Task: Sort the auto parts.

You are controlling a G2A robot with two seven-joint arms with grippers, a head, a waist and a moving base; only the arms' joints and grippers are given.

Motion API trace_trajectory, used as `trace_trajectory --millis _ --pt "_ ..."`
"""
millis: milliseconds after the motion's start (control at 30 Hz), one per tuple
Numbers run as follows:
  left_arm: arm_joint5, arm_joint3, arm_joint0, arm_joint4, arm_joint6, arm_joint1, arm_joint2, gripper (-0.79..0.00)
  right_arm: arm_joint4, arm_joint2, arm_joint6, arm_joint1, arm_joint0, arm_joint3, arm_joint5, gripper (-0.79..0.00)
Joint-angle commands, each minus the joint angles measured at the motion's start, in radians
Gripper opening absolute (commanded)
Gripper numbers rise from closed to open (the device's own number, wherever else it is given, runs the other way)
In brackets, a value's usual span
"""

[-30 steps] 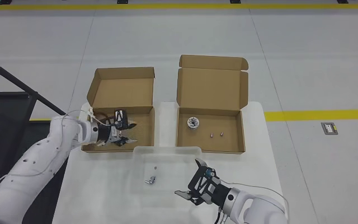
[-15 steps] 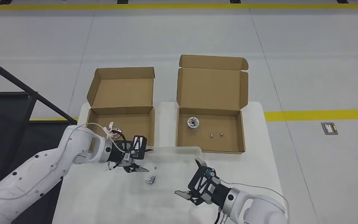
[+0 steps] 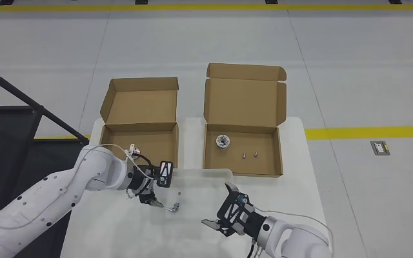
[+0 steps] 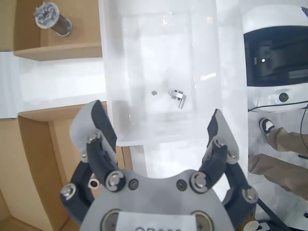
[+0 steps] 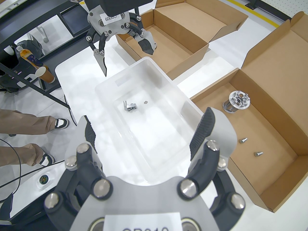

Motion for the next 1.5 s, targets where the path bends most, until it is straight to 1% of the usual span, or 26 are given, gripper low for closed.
trace_trajectory --millis 0,67,100,233,333,467,567,633,667,933,1000,1033,1200,1367,1467 --pt "-0.023 0.0 0.012 -0.015 -0.027 0.0 0.026 0.0 0.0 0.0 0.0 0.0 0.0 0.0 0.0 0.0" --pt "-0.023 0.005 0.014 -0.063 -0.035 -0.004 0.024 0.0 0.0 0.0 0.0 0.0 0.0 0.0 0.0 0.0" --pt "-0.017 0.003 0.016 -0.078 -0.058 -0.008 0.027 0.0 0.0 0.0 0.0 0.0 0.0 0.0 0.0 0.0" --pt "0.131 -0.028 0.029 -0.188 -0.205 -0.032 0.033 0.0 0.0 0.0 0.0 0.0 0.0 0.0 0.0 0.0" --pt "0.214 -0.052 0.029 -0.304 -0.328 -0.053 0.038 0.0 0.0 0.0 0.0 0.0 0.0 0.0 0.0 0.0" --pt "0.33 -0.052 0.028 -0.424 -0.497 -0.089 0.054 0.0 0.0 0.0 0.0 0.0 0.0 0.0 0.0 0.0" --pt "0.403 -0.021 0.021 -0.482 -0.582 -0.122 0.063 0.0 0.0 0.0 0.0 0.0 0.0 0.0 0.0 0.0" --pt "0.438 0.003 0.02 -0.526 -0.62 -0.145 0.067 0.0 0.0 0.0 0.0 0.0 0.0 0.0 0.0 0.0" --pt "0.439 0.007 0.018 -0.538 -0.629 -0.153 0.068 0.0 0.0 0.0 0.0 0.0 0.0 0.0 0.0 0.0" --pt "0.439 0.007 0.018 -0.538 -0.629 -0.153 0.068 0.0 0.0 0.0 0.0 0.0 0.0 0.0 0.0 0.0" --pt "0.496 0.051 0.034 -0.573 -0.615 -0.152 0.06 0.0 0.0 0.0 0.0 0.0 0.0 0.0 0.0 0.0" --pt "0.527 0.058 0.041 -0.591 -0.618 -0.155 0.055 0.0 0.0 0.0 0.0 0.0 0.0 0.0 0.0 0.0" --pt "0.632 0.048 0.065 -0.594 -0.653 -0.174 0.05 0.0 0.0 0.0 0.0 0.0 0.0 0.0 0.0 0.0" --pt "0.715 0.037 0.089 -0.591 -0.704 -0.202 0.058 0.0 0.0 0.0 0.0 0.0 0.0 0.0 0.0 0.0" --pt "0.744 0.034 0.099 -0.597 -0.731 -0.218 0.058 0.0 0.0 0.0 0.0 0.0 0.0 0.0 0.0 0.0"
